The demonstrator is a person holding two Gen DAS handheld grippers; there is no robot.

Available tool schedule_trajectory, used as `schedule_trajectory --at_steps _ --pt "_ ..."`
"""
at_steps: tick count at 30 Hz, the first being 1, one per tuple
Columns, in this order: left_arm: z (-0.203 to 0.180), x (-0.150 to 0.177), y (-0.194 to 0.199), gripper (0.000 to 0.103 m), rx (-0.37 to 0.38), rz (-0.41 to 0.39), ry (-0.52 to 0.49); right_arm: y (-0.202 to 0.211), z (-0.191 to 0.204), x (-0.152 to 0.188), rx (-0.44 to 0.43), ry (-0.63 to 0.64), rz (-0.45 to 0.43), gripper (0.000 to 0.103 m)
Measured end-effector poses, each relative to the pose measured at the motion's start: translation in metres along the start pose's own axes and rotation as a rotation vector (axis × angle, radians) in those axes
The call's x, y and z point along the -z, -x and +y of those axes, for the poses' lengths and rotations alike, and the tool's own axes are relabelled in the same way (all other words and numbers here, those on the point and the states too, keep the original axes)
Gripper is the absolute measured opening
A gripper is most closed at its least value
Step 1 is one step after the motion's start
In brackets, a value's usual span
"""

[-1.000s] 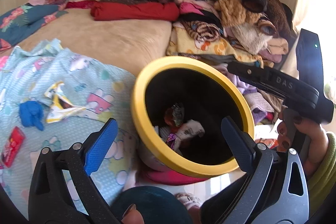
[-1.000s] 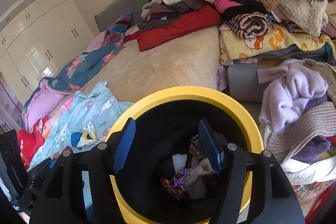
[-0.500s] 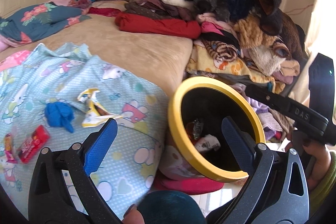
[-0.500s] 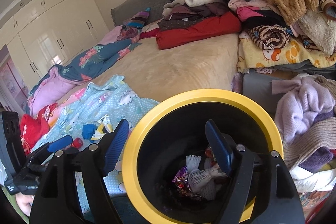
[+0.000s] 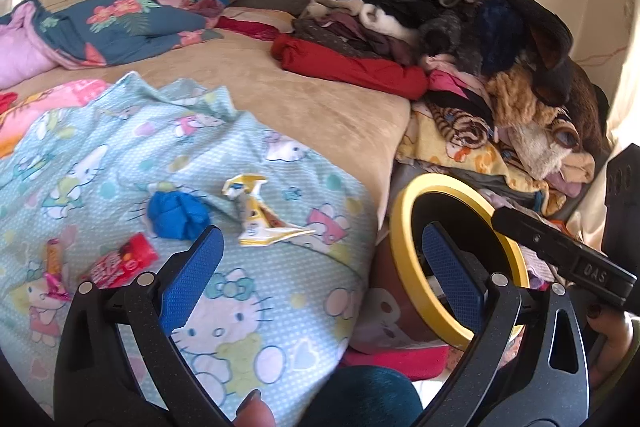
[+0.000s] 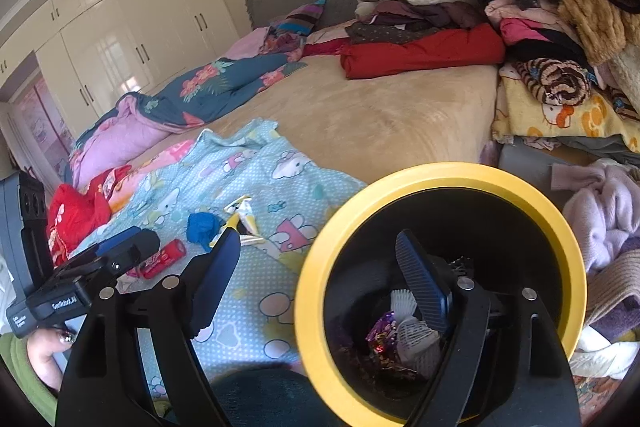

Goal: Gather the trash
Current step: 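Move both open tools back over the sheet toward the red candy tube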

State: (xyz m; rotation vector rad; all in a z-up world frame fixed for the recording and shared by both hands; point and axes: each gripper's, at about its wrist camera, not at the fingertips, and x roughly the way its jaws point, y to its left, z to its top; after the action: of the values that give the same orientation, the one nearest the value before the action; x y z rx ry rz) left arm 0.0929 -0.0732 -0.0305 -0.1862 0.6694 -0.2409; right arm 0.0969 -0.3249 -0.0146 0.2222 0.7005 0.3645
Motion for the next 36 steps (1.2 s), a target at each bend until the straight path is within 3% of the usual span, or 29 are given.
schedule_trajectory --at_steps 29,36 --pt "0.096 -0.004 0.027 0.092 -0.130 -0.059 0.155 -0.046 0.087 0.002 -0.093 0.181 0.094 0.079" --pt "0.116 -0.003 0.032 0.092 -0.165 -0.054 0.146 -0.063 0.106 0.003 -0.102 0.233 0.117 0.079"
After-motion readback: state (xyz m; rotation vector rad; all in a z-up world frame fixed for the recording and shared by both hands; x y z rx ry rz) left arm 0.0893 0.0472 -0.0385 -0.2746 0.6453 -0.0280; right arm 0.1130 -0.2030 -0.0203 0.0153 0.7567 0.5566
